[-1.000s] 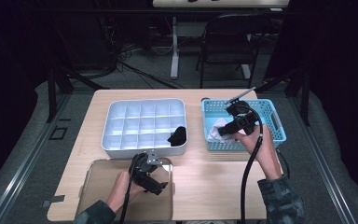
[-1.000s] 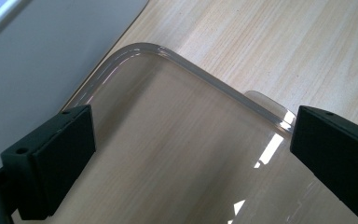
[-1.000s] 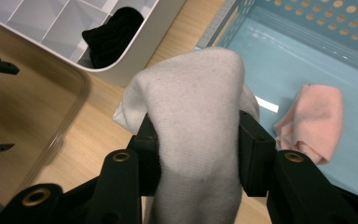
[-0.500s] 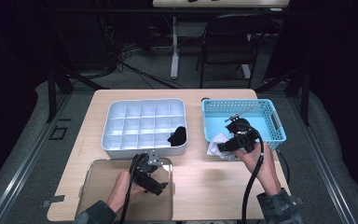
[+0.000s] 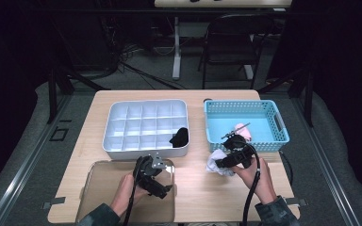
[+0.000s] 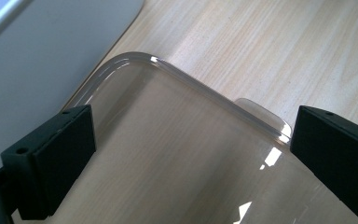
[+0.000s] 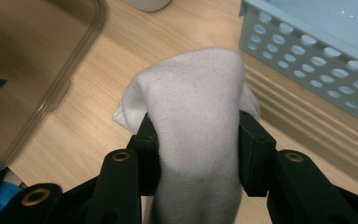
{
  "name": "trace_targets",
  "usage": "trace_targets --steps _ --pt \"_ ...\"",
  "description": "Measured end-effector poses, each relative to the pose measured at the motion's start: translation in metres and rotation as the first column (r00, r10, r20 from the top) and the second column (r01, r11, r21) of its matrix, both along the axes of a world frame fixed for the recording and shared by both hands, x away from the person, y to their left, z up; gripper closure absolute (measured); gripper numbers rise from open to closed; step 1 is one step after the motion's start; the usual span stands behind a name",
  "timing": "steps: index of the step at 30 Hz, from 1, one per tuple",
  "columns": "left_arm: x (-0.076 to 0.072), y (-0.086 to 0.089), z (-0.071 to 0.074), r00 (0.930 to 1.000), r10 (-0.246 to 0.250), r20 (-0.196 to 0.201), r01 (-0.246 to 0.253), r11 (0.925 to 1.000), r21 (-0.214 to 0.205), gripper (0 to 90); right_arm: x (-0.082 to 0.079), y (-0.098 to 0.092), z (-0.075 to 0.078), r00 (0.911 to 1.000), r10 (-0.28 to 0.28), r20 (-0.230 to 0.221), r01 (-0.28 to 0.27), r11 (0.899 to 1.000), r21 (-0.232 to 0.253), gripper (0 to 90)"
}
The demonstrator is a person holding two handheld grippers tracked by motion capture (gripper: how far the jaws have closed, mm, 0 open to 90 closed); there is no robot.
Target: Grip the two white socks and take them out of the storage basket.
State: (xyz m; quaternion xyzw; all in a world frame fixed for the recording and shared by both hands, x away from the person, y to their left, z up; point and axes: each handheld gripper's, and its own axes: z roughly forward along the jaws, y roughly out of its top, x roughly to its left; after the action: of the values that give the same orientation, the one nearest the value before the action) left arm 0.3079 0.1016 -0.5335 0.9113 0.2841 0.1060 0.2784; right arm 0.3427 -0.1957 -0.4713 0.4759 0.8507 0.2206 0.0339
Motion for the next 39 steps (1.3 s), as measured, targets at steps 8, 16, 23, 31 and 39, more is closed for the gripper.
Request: trace_targets --steps 8,16,23,31,39 --pt "-0.005 -0.004 0.003 0.9992 0.006 0.039 -0.006 1.0 0.001 0.2 -0.002 0.005 -0.017 0.9997 0.001 -0.024 -0.001 1.0 -0.012 58.6" --pt "-0.01 -0.006 -0.003 0.9991 0.024 0.034 -0.024 0.9997 -0.002 0.2 -0.004 0.012 -0.035 0.9982 0.002 -0.059 -0.003 1.0 -0.01 58.5" --pt "-0.008 -0.009 -0.003 0.999 -0.004 0.044 0.003 0.9998 0.017 0.2 -0.005 0.01 -0.043 0.9988 -0.021 -0.045 0.019 0.999 -0.039 53.5" --pt "-0.002 -0.011 -0.004 0.998 -0.042 0.047 0.04 0.9985 0.038 0.2 -0.002 0.008 -0.043 0.9985 -0.008 -0.054 0.006 0.999 -0.035 28.9" --pt "0.001 -0.01 -0.004 0.9981 -0.039 0.047 0.037 0.9985 0.039 0.2 -0.011 0.0 -0.022 0.9997 -0.001 0.026 0.0 0.999 0.049 50.7"
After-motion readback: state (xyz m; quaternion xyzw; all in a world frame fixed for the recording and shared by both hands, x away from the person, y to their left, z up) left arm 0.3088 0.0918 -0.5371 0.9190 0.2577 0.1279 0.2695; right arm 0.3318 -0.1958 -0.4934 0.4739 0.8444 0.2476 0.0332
